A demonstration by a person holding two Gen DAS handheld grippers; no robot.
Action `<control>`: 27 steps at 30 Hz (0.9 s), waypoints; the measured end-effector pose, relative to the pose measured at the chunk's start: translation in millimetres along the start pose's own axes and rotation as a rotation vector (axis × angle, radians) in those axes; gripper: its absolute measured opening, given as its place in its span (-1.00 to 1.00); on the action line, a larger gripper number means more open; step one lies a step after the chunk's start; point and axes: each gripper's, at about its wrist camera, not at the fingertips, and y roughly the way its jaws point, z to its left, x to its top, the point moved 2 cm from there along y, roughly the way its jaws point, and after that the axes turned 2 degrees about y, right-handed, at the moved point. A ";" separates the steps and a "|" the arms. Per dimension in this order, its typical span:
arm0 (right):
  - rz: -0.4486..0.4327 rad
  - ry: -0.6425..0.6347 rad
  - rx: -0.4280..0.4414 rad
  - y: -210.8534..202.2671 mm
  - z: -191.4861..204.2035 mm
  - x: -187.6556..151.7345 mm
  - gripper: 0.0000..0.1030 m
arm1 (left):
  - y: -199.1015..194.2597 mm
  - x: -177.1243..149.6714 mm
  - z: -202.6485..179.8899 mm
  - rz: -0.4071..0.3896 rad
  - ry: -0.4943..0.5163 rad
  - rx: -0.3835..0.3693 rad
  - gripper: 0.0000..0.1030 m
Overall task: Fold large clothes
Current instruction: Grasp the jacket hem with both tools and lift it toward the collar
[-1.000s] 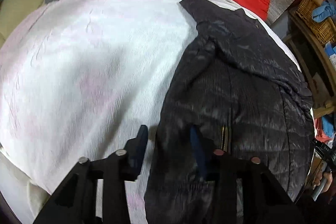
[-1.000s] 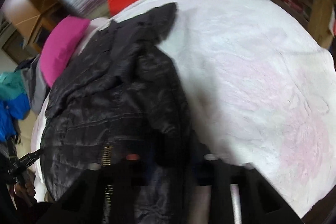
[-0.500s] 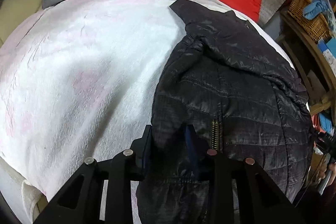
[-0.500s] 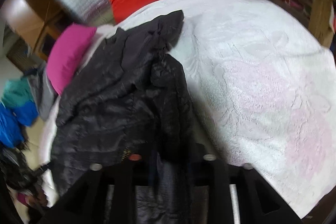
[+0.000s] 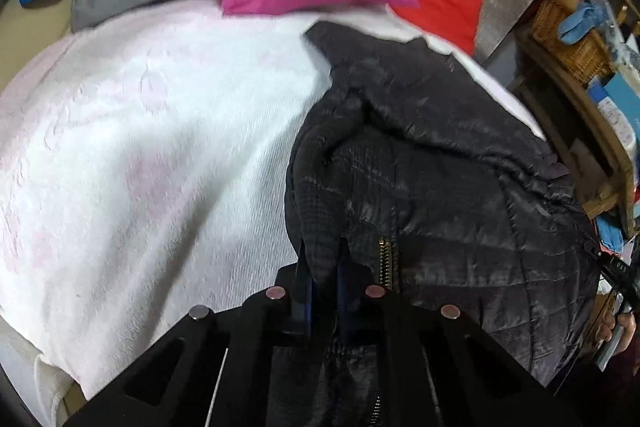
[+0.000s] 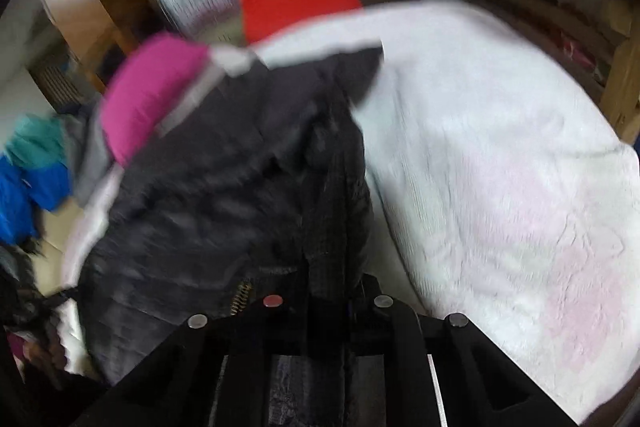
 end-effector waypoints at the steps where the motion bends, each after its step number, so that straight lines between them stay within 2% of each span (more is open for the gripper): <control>1: 0.026 0.011 -0.007 3.4 -3.9 -1.3 -0.73 | -0.3 -0.5 0.2 0.002 0.002 0.001 -0.81; 4: 0.145 0.021 -0.055 22.9 -12.3 -10.8 -0.67 | 0.0 -5.7 0.4 0.036 0.023 -0.005 -0.80; 6: 0.165 0.029 -0.047 20.3 -15.2 -15.3 -0.61 | -5.9 -10.6 1.0 0.050 0.039 0.013 -0.55; 7: 0.158 0.046 -0.025 12.7 -17.4 -18.0 -0.57 | -10.9 -14.6 2.8 0.055 0.027 0.004 -0.22; 8: 0.154 0.061 -0.001 7.2 -20.2 -20.7 -0.37 | -16.7 -18.6 7.4 0.046 0.010 -0.011 0.04; 9: 0.149 0.085 0.027 -0.9 -23.8 -26.2 0.04 | -25.4 -24.6 11.4 0.033 -0.025 -0.022 0.12; 11: 0.133 0.116 0.044 -15.6 -32.2 -39.3 0.44 | -36.4 -38.8 15.7 0.024 -0.081 -0.042 0.19; 13: 0.124 0.125 0.066 -34.2 -39.7 -56.3 0.44 | -45.9 -54.4 17.2 0.029 -0.118 -0.041 0.28; 15: 0.155 0.127 0.084 -41.6 -40.7 -74.3 0.44 | -49.8 -80.4 14.1 0.078 -0.137 -0.023 0.36; 18: 0.246 0.122 0.119 -42.3 -39.4 -106.2 0.44 | -45.6 -116.5 10.9 0.186 -0.175 -0.038 0.37; 21: 0.368 0.108 0.169 -30.5 -24.5 -133.0 0.44 | -35.3 -142.2 9.6 0.303 -0.181 -0.005 0.38; 24: 0.424 0.055 0.108 -11.1 -6.7 -150.3 0.44 | -26.5 -149.3 9.9 0.355 -0.165 0.053 0.38; 27: 0.443 0.056 0.052 6.3 -0.2 -158.5 0.41 | -22.6 -151.5 9.0 0.370 -0.156 0.040 0.38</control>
